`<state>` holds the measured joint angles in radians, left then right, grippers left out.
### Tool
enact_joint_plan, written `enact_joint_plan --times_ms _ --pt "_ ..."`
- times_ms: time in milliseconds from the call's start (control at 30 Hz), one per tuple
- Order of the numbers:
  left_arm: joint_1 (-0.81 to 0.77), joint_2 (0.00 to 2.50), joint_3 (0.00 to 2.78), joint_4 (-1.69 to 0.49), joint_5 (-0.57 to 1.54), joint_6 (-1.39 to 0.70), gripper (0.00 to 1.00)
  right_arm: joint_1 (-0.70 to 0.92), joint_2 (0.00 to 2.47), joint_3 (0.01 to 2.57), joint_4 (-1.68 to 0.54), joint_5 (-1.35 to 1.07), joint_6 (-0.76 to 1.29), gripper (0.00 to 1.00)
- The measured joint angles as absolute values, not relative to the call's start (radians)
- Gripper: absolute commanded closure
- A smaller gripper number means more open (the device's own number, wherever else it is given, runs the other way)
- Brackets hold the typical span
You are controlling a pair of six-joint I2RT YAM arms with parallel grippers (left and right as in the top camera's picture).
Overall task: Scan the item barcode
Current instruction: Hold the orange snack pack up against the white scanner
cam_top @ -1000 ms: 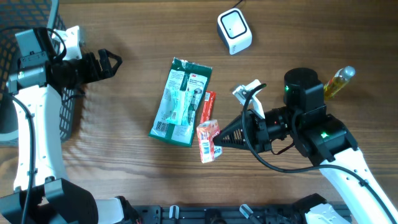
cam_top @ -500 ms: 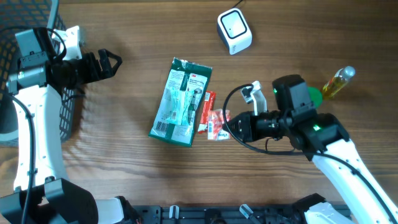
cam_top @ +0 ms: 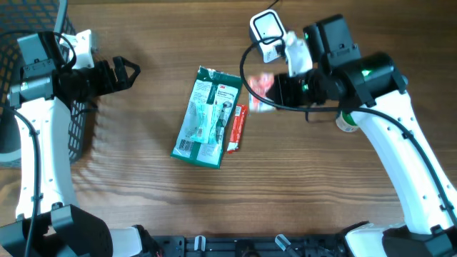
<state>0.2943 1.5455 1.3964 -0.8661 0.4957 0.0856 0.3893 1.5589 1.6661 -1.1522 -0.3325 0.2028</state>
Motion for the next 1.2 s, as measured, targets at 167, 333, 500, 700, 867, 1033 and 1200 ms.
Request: enact_joint_plan --times_ms 167,333,500,700,867,1033,1200 --pt "0.294 1.546 1.396 -0.867 0.496 0.086 0.00 0.399 1.588 1.669 -1.034 -0.130 0.169 0.96" --pt "0.294 1.546 1.396 -0.866 0.496 0.086 0.00 0.435 1.657 1.669 -0.963 0.034 0.084 0.96" --pt "0.294 1.546 1.396 -0.866 0.496 0.086 0.00 0.469 1.796 1.669 -0.835 0.316 -0.012 0.96" --pt "0.294 1.546 1.396 -0.865 0.495 0.086 0.00 0.476 1.945 1.669 -0.611 0.563 -0.147 0.96" --pt "0.294 1.546 1.396 -0.866 0.496 0.086 0.00 0.476 2.026 1.669 -0.414 0.696 -0.357 0.96" --pt "0.294 1.546 1.396 -0.866 0.496 0.086 0.00 0.476 2.076 1.670 -0.251 0.734 -0.524 0.96" --pt "0.294 1.546 1.396 -0.866 0.496 0.086 0.00 0.476 2.119 1.670 -0.081 0.753 -0.659 0.96"
